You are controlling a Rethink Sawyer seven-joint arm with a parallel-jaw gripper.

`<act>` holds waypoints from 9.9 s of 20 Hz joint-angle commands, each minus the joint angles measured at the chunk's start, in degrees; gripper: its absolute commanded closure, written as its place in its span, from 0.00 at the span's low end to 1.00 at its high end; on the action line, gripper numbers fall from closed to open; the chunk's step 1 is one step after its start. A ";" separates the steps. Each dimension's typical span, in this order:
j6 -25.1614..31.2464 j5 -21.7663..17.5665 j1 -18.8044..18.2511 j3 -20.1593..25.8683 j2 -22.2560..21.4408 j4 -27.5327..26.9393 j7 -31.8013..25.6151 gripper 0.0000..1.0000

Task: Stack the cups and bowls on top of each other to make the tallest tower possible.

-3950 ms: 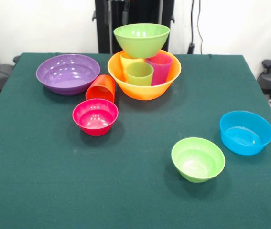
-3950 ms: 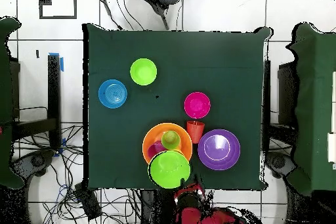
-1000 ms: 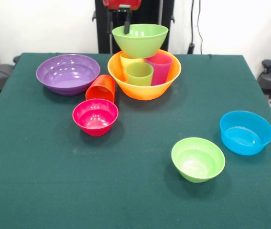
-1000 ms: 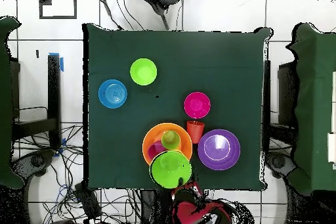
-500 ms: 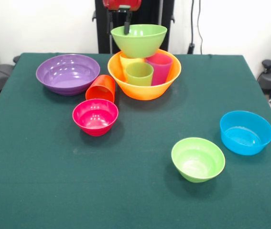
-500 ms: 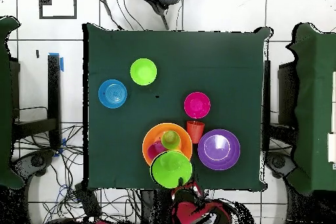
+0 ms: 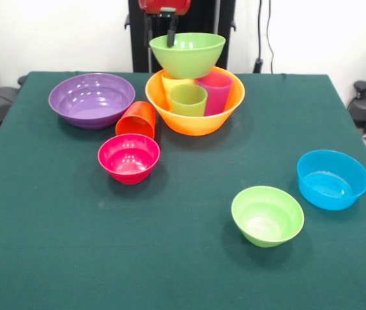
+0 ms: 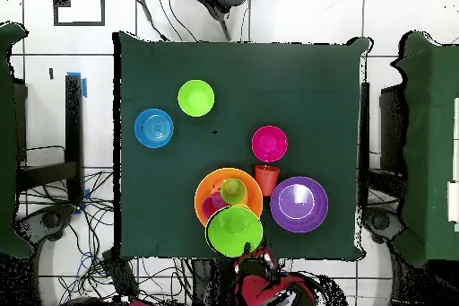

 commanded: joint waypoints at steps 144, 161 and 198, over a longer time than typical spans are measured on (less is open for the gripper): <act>70.48 34.80 -47.26 72.00 -13.94 -4.74 -1.86 1.00; 75.69 35.39 -56.53 78.52 -22.73 -0.68 -7.70 1.00; 61.35 26.93 -51.61 74.24 -15.08 1.57 0.62 1.00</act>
